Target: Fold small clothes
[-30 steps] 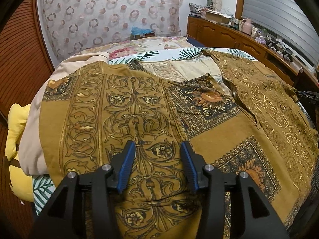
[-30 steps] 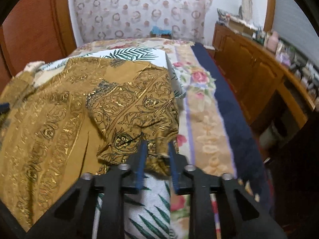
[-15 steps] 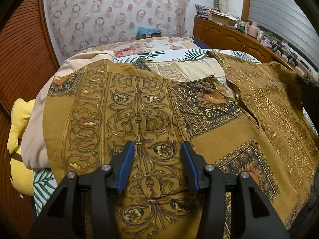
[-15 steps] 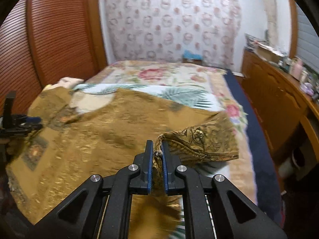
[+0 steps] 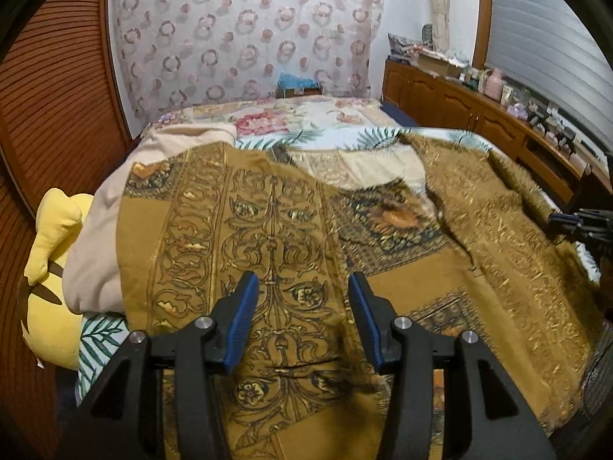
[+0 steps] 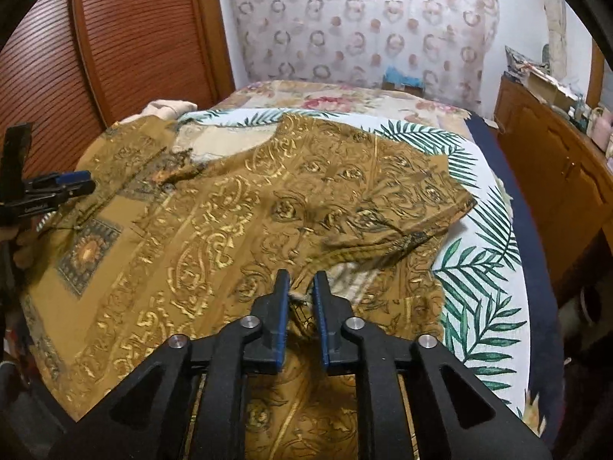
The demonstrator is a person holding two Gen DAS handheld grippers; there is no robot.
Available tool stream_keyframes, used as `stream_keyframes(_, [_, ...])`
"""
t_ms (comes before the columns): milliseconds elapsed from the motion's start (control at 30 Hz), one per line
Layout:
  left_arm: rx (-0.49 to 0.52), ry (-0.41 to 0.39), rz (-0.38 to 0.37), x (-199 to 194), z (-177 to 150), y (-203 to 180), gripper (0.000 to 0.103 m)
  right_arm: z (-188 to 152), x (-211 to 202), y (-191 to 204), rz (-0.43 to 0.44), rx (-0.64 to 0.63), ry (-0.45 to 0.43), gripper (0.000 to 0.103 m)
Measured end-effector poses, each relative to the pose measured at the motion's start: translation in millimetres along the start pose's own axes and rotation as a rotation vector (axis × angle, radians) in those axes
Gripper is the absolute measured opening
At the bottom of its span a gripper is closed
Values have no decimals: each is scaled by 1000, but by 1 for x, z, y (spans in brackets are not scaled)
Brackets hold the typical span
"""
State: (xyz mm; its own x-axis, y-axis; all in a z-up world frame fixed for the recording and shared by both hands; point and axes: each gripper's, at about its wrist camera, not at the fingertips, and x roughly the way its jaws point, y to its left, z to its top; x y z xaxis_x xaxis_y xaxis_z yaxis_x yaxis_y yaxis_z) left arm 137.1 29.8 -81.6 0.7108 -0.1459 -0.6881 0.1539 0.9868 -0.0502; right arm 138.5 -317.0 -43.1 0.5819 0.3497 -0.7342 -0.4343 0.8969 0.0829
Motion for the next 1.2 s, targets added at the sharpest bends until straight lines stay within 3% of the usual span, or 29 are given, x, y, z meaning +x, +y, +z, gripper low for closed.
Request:
stream_keyframes(33, [-4, -11, -4, -4, 1, -1, 48, 2, -3, 0, 1, 1, -8, 37])
stream_keyframes(100, [-6, -28, -8, -10, 3, -3, 48, 7, -12, -1, 8, 3, -32, 43])
stream_keyframes(300, [5, -60, -16, -21, 7, -12, 48, 19, -24, -27, -55, 33, -60, 46])
stream_keyframes(533, [3, -80, -23, -30, 8, -16, 48, 21, 9, -77, -126, 106, 19, 46])
stream_keyframes(833, [6, -82, -25, -32, 8, -19, 48, 34, 39, -108, -73, 227, 50, 45])
stream_keyframes(867, [5, -82, -23, -32, 9, -19, 48, 36, 39, -108, -73, 226, 46, 43])
stream_keyframes(933, [4, -82, -22, -33, 9, -19, 48, 42, 38, -102, -69, 199, 26, 23])
stream_keyframes(1000, [3, -81, -17, -34, 8, -19, 48, 48, 36, -93, -71, 157, 4, 13])
stream_keyframes(1200, [-8, -84, -10, -36, 7, -13, 48, 67, 34, -63, -26, 60, -38, 7])
